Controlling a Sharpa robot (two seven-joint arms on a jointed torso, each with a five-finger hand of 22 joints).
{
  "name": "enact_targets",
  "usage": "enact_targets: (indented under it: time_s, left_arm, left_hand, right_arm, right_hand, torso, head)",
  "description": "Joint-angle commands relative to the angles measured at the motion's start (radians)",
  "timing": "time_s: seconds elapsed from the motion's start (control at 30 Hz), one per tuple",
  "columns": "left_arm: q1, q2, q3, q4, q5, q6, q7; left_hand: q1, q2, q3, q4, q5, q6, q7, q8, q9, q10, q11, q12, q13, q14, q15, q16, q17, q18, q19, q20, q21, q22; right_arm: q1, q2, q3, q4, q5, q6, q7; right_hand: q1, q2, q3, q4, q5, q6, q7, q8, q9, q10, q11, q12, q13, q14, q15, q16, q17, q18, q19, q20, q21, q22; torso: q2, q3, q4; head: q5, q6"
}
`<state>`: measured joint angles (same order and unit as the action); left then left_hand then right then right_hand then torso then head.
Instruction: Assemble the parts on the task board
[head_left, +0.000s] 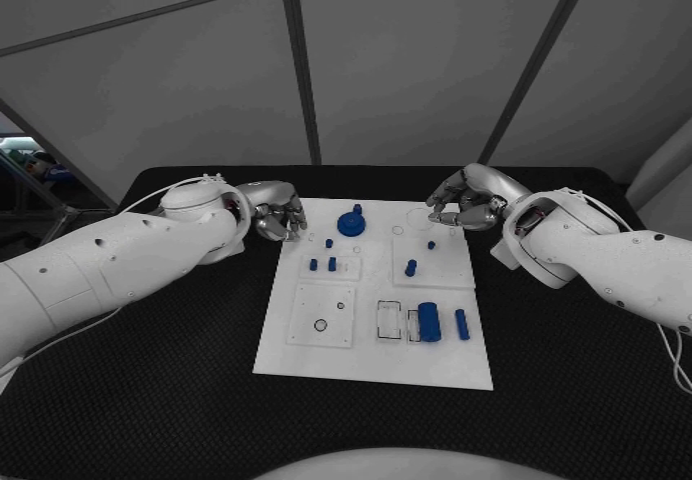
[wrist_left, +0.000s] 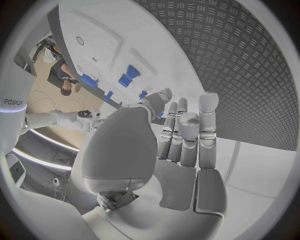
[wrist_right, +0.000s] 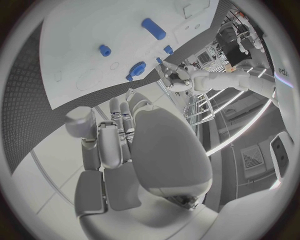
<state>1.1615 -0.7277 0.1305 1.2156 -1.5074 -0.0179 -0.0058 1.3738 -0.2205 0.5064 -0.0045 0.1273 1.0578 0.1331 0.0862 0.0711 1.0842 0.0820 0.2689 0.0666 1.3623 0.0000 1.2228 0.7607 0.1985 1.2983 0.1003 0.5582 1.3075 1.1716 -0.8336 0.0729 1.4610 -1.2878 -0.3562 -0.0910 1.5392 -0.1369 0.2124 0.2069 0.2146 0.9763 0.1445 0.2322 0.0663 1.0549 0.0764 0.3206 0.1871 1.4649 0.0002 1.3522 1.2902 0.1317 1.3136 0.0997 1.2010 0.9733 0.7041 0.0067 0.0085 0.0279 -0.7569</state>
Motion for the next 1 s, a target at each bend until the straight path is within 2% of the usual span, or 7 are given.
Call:
enact_targets:
  time_s: [0.03,0.17,0.43,0.5,0.7,0.87,1.0]
  left_arm:
    - [0.007,-0.033,0.004,0.010,0.217,-0.120,0.086]
    - [0.010,-0.084,0.006,0.034,0.461,-0.173,0.140]
    - [0.007,-0.190,0.000,0.147,1.018,-0.250,0.257]
    - [0.003,-0.216,-0.002,0.189,1.138,-0.255,0.291]
    - [-0.006,-0.252,-0.004,0.260,1.266,-0.246,0.333]
    - [-0.009,-0.260,-0.005,0.287,1.295,-0.236,0.345]
    - [-0.011,-0.261,-0.005,0.295,1.302,-0.233,0.348]
  left_hand:
    - [-0.009,0.002,-0.002,-0.003,-0.005,0.022,-0.001,0.011,0.001,0.033,-0.007,0.017,0.006,-0.055,-0.004,-0.076,-0.130,-0.026,-0.021,-0.002,-0.046,0.001]
    - [-0.008,0.006,-0.004,-0.009,-0.005,0.038,0.003,0.016,-0.001,0.048,-0.009,0.033,0.008,-0.145,-0.004,-0.213,-0.307,-0.016,-0.079,-0.004,-0.149,-0.034]
    - [-0.004,0.023,-0.003,-0.013,-0.004,0.046,0.010,0.017,-0.003,0.042,-0.003,0.041,0.005,-0.165,0.000,-0.267,-0.341,-0.017,-0.105,0.001,-0.187,-0.059]
    - [-0.004,0.026,-0.003,-0.012,-0.004,0.047,0.011,0.017,-0.003,0.044,-0.003,0.044,0.006,-0.166,0.001,-0.271,-0.344,-0.017,-0.106,0.001,-0.190,-0.061]
    - [-0.003,0.031,-0.003,-0.012,-0.003,0.046,0.011,0.017,-0.003,0.044,-0.004,0.046,0.006,-0.168,0.001,-0.277,-0.348,-0.017,-0.107,0.001,-0.193,-0.064]
    - [-0.002,0.033,-0.003,-0.012,-0.003,0.046,0.012,0.017,-0.003,0.044,-0.003,0.046,0.006,-0.168,0.001,-0.278,-0.348,-0.017,-0.107,0.001,-0.194,-0.064]
    - [-0.002,0.034,-0.003,-0.012,-0.003,0.046,0.012,0.016,-0.003,0.043,-0.003,0.047,0.006,-0.168,0.001,-0.279,-0.349,-0.017,-0.107,0.001,-0.194,-0.065]
  right_arm:
    - [0.001,-0.009,0.000,0.012,-0.240,0.095,-0.068]
    - [-0.002,-0.021,0.000,0.028,-0.331,0.118,-0.101]
    - [-0.030,-0.035,-0.001,0.062,-0.435,0.111,-0.144]
    - [-0.038,-0.034,-0.001,0.067,-0.450,0.111,-0.150]
    - [-0.051,-0.022,-0.003,0.066,-0.463,0.117,-0.151]
    - [-0.058,-0.005,-0.004,0.060,-0.465,0.115,-0.144]
    - [-0.061,0.006,-0.004,0.053,-0.464,0.119,-0.140]
  right_hand:
    - [-0.004,-0.020,0.014,-0.003,-0.006,0.014,-0.004,-0.012,-0.001,0.013,-0.001,-0.019,-0.017,0.051,-0.006,0.001,-0.003,-0.020,0.009,-0.001,0.017,0.022]
    - [-0.012,-0.030,0.025,-0.004,-0.009,0.024,-0.007,-0.023,0.000,0.025,-0.002,-0.031,-0.030,0.052,-0.007,0.007,0.001,-0.023,0.013,-0.001,0.030,0.038]
    - [-0.032,-0.055,0.032,-0.005,-0.010,0.014,-0.007,-0.050,-0.002,0.011,0.003,-0.059,-0.051,0.053,-0.001,0.014,0.006,-0.024,0.010,0.003,0.038,0.048]
    - [-0.034,-0.057,0.033,-0.005,-0.010,0.014,-0.007,-0.053,-0.002,0.009,0.004,-0.063,-0.054,0.054,-0.001,0.017,0.009,-0.025,0.011,0.003,0.041,0.051]
    - [-0.035,-0.056,0.041,-0.009,0.002,0.021,-0.008,-0.057,0.000,0.011,0.004,-0.068,-0.061,0.055,0.000,0.022,0.013,-0.026,0.015,0.005,0.049,0.063]
    - [-0.031,-0.052,0.057,-0.014,0.017,0.031,-0.009,-0.062,0.001,0.021,0.003,-0.070,-0.068,0.056,-0.001,0.026,0.016,-0.028,0.018,0.005,0.058,0.074]
    - [-0.027,-0.048,0.075,-0.020,0.024,0.042,-0.010,-0.065,0.002,0.032,0.001,-0.072,-0.073,0.056,-0.003,0.029,0.017,-0.029,0.021,0.004,0.065,0.083]
  torso:
    - [0.000,-0.0006,-0.0002]
    - [-0.001,-0.0005,0.0018]
    - [0.001,-0.0005,0.0020]
    - [-0.001,-0.0023,0.0011]
    - [-0.001,-0.0025,0.0026]
    - [0.000,0.0000,0.0008]
    - [0.001,-0.0010,0.0015]
  head:
    - [-0.025,0.006]
    - [-0.044,0.013]
    - [-0.063,0.021]
    - [-0.064,0.019]
    - [-0.061,0.021]
    - [-0.057,0.023]
    - [-0.058,0.021]
